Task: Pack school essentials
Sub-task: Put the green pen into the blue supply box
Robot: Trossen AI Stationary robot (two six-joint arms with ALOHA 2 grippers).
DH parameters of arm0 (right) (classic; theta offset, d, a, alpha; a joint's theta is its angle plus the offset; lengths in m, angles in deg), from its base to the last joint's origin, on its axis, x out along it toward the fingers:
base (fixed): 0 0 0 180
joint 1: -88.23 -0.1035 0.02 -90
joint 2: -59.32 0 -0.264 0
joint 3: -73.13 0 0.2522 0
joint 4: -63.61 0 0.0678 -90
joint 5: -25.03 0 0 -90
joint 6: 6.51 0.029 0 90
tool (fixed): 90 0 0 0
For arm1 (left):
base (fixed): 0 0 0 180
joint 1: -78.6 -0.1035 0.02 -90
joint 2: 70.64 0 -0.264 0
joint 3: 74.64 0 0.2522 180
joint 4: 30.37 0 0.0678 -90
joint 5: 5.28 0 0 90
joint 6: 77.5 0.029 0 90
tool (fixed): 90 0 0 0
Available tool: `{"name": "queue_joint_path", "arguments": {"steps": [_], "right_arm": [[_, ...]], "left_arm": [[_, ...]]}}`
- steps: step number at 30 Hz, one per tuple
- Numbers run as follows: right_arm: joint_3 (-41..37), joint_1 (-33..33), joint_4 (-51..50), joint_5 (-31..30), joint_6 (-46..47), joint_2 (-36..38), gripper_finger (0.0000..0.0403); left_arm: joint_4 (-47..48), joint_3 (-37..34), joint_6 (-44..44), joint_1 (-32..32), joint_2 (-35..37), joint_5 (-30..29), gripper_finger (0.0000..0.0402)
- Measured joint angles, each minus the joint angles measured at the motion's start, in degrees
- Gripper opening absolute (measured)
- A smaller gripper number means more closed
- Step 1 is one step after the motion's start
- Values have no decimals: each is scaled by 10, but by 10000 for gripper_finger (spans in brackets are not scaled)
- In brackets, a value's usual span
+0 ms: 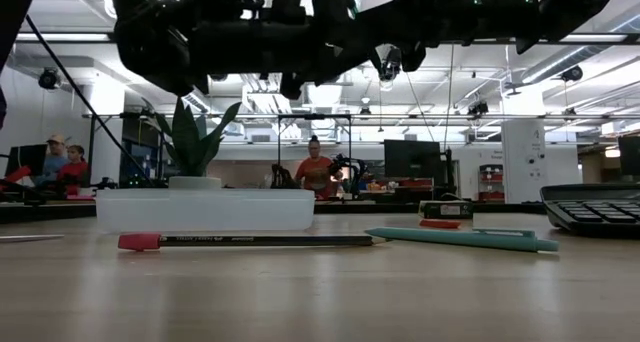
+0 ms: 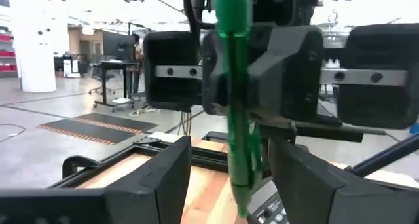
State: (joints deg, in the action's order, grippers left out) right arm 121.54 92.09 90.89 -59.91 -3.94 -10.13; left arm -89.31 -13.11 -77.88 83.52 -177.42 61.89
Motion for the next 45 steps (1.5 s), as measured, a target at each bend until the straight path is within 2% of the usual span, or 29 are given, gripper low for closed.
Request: {"name": "queue_joint_path", "arguments": {"steps": [4, 10, 14, 25, 28, 31, 35, 39, 42, 45], "right_arm": [[0, 0, 0, 0, 0, 0, 15], [0, 0, 0, 0, 0, 0, 16], [0, 0, 0, 1, 4, 0, 37], [0, 0, -5, -1, 31, 2, 159], [-1, 0, -24, -1, 36, 17, 186], [-1, 2, -75, -1, 36, 50, 203], [-1, 6, -166, -4, 28, 111, 211], [-1, 8, -248, -8, 24, 165, 212], [-7, 8, -260, -10, 24, 187, 212], [-17, 8, -256, -23, 22, 196, 211]], "left_arm": [[-4, 0, 10, 0, 0, 1, 155], [-3, -1, 10, 0, 0, 3, 73], [-3, -1, 8, 0, 0, 3, 22], [5, -1, 7, 0, 0, 0, 18], [61, -2, -11, 2, 13, 0, 18], [178, -2, -48, 4, 44, -2, 18], [394, 0, -118, 6, 112, -2, 18], [700, 19, -186, 9, 207, 2, 18], [961, 48, -224, 8, 261, 50, 18], [1112, 77, -243, 7, 283, 90, 18]]}}
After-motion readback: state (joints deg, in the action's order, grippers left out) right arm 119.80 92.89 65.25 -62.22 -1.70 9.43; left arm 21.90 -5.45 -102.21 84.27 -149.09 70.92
